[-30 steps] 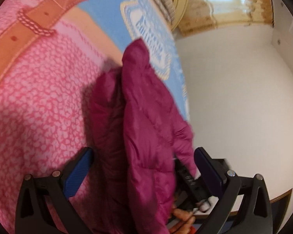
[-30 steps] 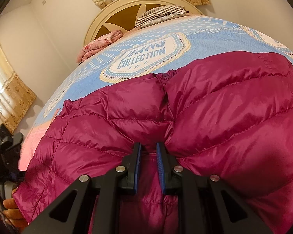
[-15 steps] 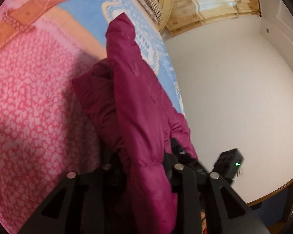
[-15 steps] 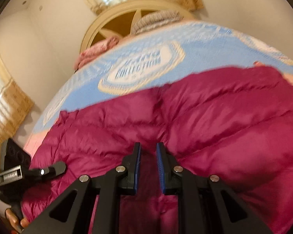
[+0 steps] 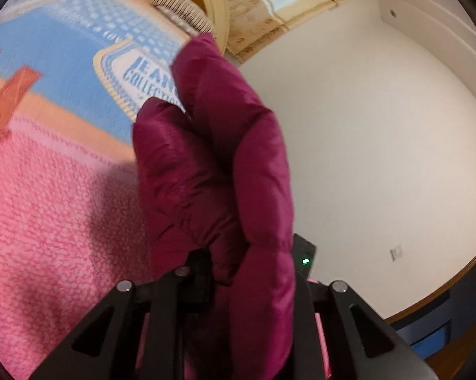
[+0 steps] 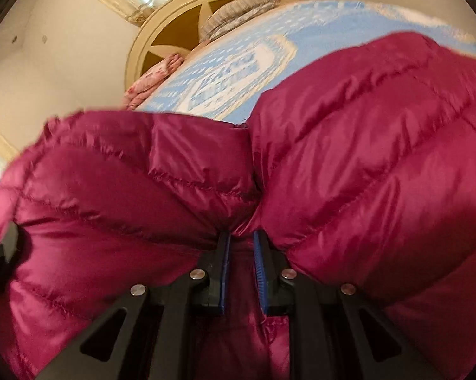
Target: Fold large clothes
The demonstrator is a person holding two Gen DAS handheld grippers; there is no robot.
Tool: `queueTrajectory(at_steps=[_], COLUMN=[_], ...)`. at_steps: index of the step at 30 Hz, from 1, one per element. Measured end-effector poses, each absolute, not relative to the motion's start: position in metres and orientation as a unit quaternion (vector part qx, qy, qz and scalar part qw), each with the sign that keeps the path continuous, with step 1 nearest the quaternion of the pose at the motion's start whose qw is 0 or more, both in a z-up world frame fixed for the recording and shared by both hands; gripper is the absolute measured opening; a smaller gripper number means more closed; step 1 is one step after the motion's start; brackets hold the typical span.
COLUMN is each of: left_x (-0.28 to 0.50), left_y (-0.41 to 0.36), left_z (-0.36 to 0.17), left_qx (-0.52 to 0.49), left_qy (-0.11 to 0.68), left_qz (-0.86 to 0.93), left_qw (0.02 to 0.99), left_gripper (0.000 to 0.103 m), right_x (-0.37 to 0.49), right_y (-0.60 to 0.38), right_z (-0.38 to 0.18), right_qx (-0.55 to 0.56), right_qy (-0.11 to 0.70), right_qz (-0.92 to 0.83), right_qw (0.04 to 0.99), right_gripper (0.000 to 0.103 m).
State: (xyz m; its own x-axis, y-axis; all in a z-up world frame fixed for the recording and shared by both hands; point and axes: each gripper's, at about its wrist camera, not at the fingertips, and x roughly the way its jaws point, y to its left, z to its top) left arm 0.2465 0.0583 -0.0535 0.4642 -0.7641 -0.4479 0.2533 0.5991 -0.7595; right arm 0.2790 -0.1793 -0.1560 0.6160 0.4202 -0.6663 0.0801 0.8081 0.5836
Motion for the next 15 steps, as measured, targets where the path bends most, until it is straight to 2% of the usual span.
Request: queueTrajectory(at_steps=[7, 15], left_x=[0.215, 0.218], left_y=[0.059, 0.02], left_z=[-0.024, -0.019], left_qx=[-0.213, -0.165], left_qy=[0.411, 0.414], left_qz=[-0.259, -0.266], left_qw=[0.848, 0.854], left_gripper=[0.018, 0.018], right_x=[0.276, 0.278], right_y=[-0.123, -0.155], right_z=[-0.178, -0.157], right_qx=[0.428, 0.398], right_qy=[0.454, 0.489], right_qz=[0.219, 0.24], right_qw=[0.75, 0.739], right_gripper=[0.012, 0.011])
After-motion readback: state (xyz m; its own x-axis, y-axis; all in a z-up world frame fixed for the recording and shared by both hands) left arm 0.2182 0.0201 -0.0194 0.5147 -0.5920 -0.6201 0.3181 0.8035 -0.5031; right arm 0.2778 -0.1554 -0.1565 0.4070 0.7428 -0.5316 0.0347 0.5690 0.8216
